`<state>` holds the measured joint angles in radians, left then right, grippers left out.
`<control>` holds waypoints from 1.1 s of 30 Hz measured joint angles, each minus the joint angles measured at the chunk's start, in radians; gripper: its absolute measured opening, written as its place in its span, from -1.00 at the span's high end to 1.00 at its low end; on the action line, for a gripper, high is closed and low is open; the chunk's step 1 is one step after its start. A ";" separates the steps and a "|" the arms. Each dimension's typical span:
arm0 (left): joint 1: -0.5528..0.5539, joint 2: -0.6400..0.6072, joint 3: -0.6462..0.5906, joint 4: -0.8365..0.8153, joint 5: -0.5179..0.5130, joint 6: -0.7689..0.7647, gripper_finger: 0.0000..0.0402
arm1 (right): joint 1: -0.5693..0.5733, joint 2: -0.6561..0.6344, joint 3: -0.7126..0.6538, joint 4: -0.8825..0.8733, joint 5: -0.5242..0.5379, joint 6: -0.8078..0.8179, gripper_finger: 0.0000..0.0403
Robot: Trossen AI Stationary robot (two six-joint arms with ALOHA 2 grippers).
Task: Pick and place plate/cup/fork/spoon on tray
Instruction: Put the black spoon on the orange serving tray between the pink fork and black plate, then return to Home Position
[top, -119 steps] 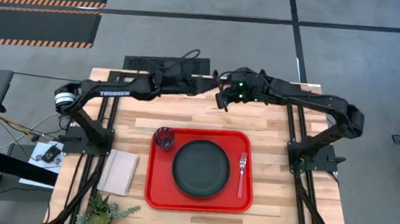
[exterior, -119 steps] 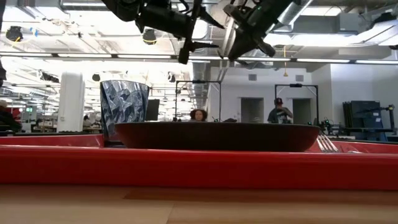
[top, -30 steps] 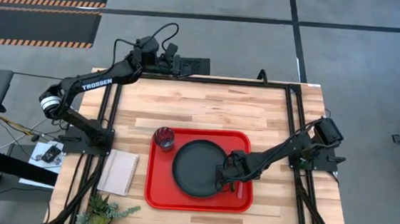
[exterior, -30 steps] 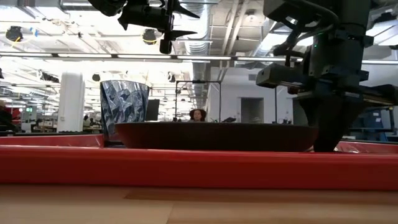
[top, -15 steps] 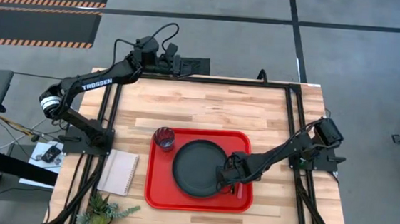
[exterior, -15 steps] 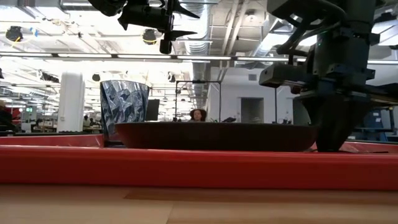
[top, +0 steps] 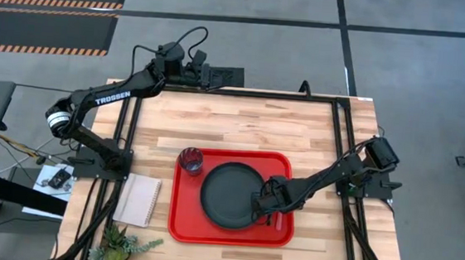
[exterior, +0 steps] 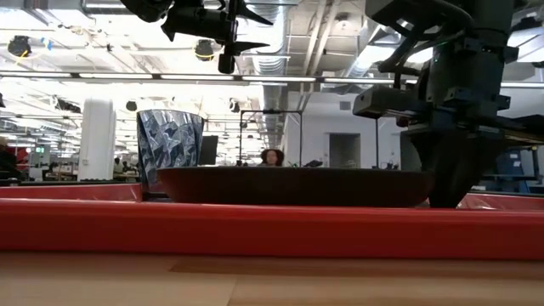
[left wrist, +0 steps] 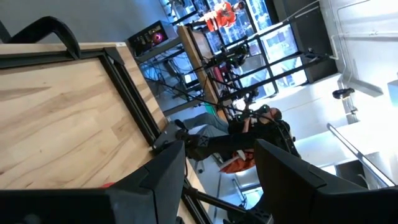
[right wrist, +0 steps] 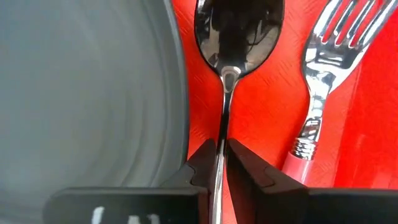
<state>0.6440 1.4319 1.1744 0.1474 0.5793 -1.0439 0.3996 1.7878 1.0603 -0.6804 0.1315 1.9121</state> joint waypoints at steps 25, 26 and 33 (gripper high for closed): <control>0.134 -0.278 0.001 -0.080 0.054 0.111 0.11 | -0.169 -0.508 0.000 -0.237 0.435 -0.545 0.70; 0.143 -0.306 0.002 -0.123 0.016 0.139 0.11 | -0.196 -0.536 0.000 -0.221 0.451 -0.612 0.70; 0.162 -0.456 0.002 -0.381 -0.282 0.321 0.25 | -0.433 -0.712 0.000 -0.051 0.473 -1.097 0.70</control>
<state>0.8061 0.9756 1.1759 -0.2332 0.2977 -0.7228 -0.0336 1.0763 1.0603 -0.7315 0.6044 0.8147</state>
